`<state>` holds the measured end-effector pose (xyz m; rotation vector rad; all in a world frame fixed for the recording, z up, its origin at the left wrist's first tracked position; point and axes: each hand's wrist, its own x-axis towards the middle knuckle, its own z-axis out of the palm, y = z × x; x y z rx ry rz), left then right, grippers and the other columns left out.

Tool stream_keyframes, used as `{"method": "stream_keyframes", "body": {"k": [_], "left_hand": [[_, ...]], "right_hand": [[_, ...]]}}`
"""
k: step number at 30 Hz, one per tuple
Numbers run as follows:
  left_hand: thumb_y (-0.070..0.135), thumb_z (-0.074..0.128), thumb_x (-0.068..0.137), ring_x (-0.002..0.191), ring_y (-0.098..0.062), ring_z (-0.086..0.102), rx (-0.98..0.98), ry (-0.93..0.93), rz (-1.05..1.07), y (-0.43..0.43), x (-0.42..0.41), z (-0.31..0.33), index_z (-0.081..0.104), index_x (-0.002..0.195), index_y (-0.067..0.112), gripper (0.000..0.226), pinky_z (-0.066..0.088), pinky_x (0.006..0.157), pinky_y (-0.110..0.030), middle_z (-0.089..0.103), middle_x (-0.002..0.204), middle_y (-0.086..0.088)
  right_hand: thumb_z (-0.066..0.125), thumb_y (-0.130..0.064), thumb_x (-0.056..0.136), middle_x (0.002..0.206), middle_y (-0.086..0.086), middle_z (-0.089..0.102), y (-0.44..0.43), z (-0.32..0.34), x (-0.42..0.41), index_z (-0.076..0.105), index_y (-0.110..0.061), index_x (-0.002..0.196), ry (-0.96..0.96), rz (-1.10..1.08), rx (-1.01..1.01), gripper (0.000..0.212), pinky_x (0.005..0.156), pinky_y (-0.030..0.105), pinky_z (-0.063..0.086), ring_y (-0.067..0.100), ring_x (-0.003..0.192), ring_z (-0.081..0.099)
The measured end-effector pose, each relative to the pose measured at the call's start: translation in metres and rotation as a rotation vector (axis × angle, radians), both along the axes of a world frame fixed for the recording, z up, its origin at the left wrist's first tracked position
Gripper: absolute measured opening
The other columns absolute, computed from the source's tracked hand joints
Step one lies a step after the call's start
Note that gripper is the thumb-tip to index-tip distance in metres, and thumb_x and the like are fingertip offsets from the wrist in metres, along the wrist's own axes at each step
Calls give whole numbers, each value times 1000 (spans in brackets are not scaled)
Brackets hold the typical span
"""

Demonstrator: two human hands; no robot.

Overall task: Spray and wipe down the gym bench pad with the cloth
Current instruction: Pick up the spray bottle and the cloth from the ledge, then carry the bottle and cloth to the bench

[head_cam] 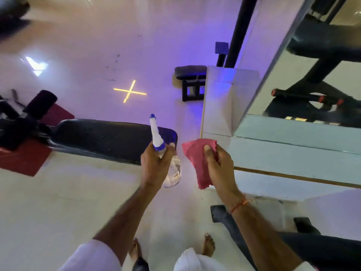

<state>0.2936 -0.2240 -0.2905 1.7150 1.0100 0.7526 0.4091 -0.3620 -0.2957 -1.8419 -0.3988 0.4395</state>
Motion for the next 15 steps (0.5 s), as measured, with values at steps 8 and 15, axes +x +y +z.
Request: {"method": "stream_keyframes", "body": {"k": [8,15], "left_hand": [[27,77,94,77,-36,70,-10,-33,56,129,-141,-30,47,113,21,35,65,70,-49,60,89,1],[30,76,94,71,-42,64,-83,-23,43,244,-214,-39,46,113,15,39,57,66,-58,62,84,-14]], "right_hand": [[55,-48,105,100,-23,71,142,-27,-121,66,-40,103,-9,100,-81,14,86,21,51,-8,90,67],[53,-45,107,104,-6,74,251,-39,-184,68,-30,111,-18,110,-133,22,80,23,50,-1,91,64]]}}
